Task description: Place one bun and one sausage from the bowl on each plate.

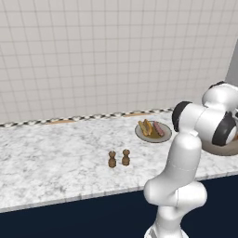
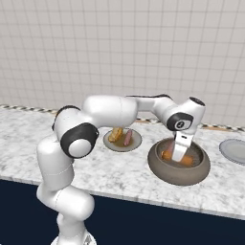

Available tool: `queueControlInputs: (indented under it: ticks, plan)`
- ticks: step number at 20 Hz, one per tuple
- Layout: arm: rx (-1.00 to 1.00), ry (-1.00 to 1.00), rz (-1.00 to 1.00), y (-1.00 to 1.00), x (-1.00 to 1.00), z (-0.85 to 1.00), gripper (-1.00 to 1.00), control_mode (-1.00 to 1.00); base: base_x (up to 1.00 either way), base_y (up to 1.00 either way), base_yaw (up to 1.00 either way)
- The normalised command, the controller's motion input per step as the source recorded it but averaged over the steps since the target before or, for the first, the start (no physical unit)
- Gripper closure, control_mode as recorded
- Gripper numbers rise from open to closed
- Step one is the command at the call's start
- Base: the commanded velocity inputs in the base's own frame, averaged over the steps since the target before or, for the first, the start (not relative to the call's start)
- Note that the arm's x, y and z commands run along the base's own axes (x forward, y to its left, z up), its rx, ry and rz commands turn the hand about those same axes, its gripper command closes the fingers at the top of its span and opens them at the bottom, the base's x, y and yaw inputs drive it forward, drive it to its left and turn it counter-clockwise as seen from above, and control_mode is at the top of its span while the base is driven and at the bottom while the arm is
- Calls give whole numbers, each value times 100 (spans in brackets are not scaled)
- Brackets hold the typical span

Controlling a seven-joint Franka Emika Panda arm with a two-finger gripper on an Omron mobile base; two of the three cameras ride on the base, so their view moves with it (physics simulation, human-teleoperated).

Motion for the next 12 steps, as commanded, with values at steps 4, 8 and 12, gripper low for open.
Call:
queueControlInputs:
  ticks: [4,8,12]
  plan:
    - [0,0,-6,-13,0,-15,-100,-100,0,0,0]
    - [0,0,-2,0,0,-27,-100,-100,0,0,0]
    - [0,0,0,0,0,-21,-100,-100,0,0,0]
